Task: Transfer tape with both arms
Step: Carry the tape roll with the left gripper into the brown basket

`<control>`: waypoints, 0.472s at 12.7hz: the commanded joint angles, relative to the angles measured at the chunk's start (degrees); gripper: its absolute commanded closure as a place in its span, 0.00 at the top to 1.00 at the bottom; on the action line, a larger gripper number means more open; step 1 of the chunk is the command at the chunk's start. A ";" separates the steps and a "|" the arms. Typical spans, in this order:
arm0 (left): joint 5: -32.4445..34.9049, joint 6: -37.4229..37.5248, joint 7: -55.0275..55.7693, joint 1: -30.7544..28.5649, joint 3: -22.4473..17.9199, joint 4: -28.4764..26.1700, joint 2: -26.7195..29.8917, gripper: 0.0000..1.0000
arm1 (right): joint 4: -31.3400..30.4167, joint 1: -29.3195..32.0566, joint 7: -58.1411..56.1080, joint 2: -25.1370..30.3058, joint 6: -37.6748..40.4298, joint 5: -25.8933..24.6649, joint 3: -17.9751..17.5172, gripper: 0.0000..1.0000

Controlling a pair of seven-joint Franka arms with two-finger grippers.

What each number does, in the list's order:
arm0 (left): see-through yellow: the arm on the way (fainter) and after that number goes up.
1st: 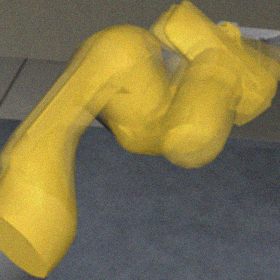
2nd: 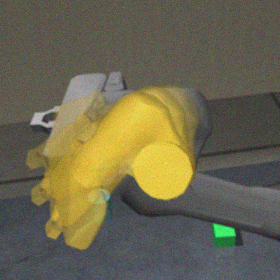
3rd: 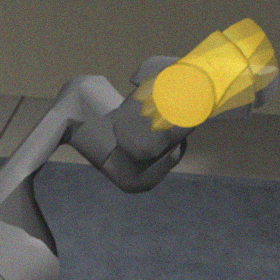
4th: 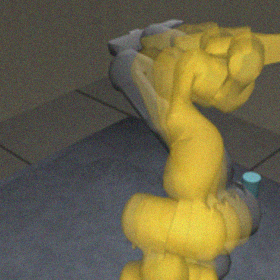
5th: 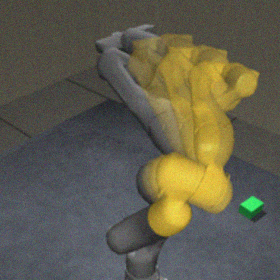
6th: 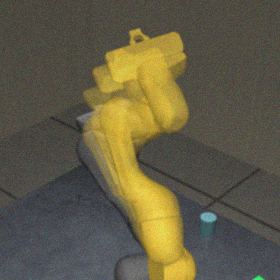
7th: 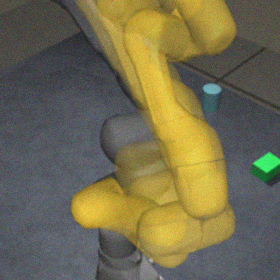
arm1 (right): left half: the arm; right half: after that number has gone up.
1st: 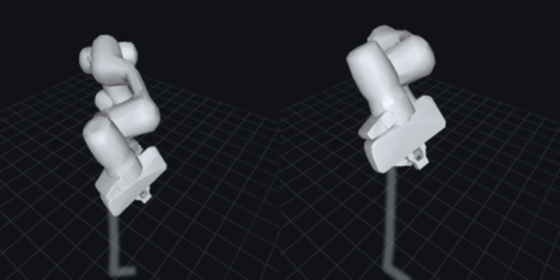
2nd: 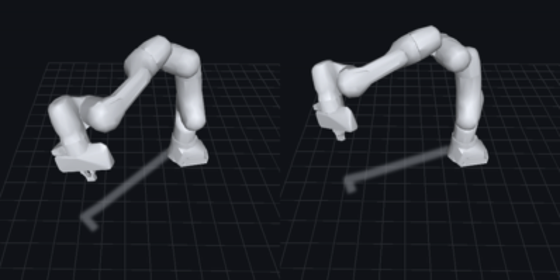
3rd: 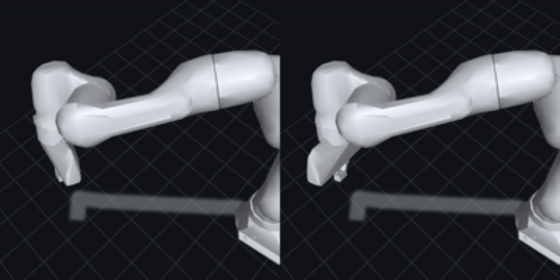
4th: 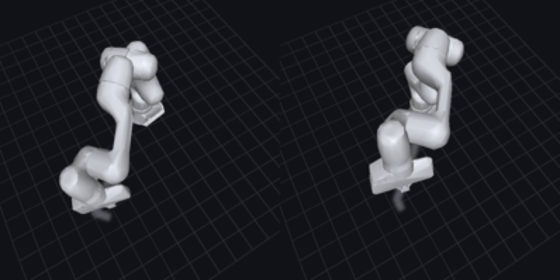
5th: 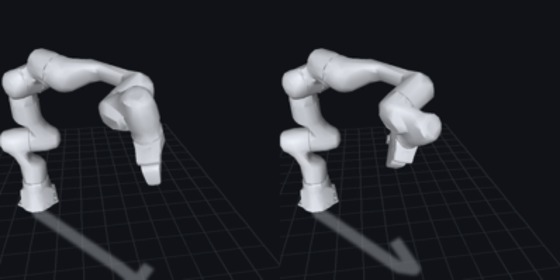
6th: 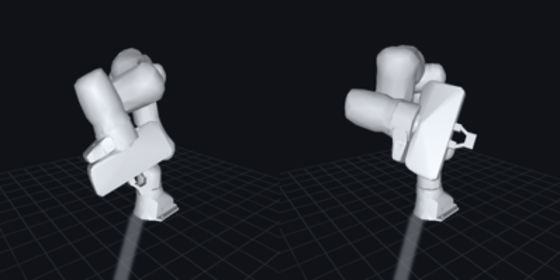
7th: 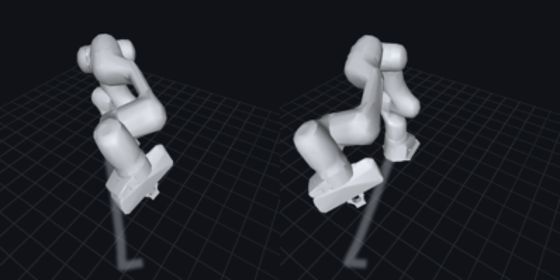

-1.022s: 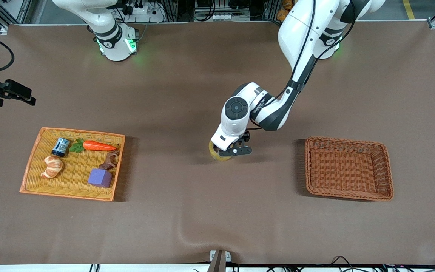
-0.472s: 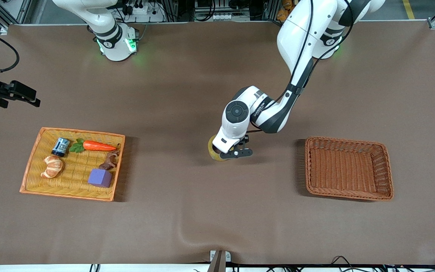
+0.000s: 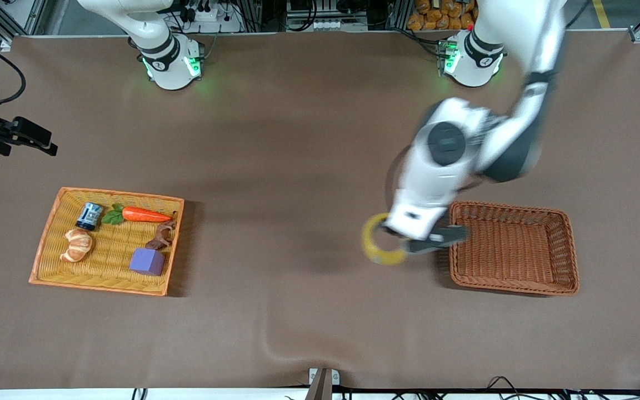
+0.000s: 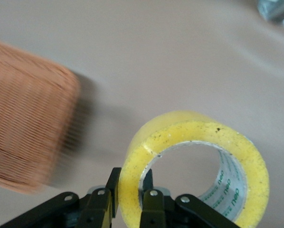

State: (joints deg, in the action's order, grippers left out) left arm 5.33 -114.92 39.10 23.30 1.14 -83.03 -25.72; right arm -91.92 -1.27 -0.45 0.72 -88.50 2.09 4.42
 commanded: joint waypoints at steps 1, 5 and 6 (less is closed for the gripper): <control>-1.36 1.19 -20.45 -11.48 1.32 -4.85 3.04 0.00 | 0.15 2.94 2.12 1.39 1.49 0.46 -3.28 1.00; -2.95 -2.05 -37.50 -21.97 1.23 -6.62 -1.51 0.00 | 0.60 1.80 1.95 1.21 1.31 -0.77 -3.37 1.00; -2.95 -3.10 -38.04 -22.94 1.14 -6.62 -3.62 0.00 | 0.60 1.36 1.51 1.21 1.23 -0.95 -3.54 1.00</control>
State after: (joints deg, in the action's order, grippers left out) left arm 3.05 -116.19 2.58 1.28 1.41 -89.89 -26.78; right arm -91.55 -0.11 0.59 1.22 -87.76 1.87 1.89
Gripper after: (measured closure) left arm 0.780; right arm 0.000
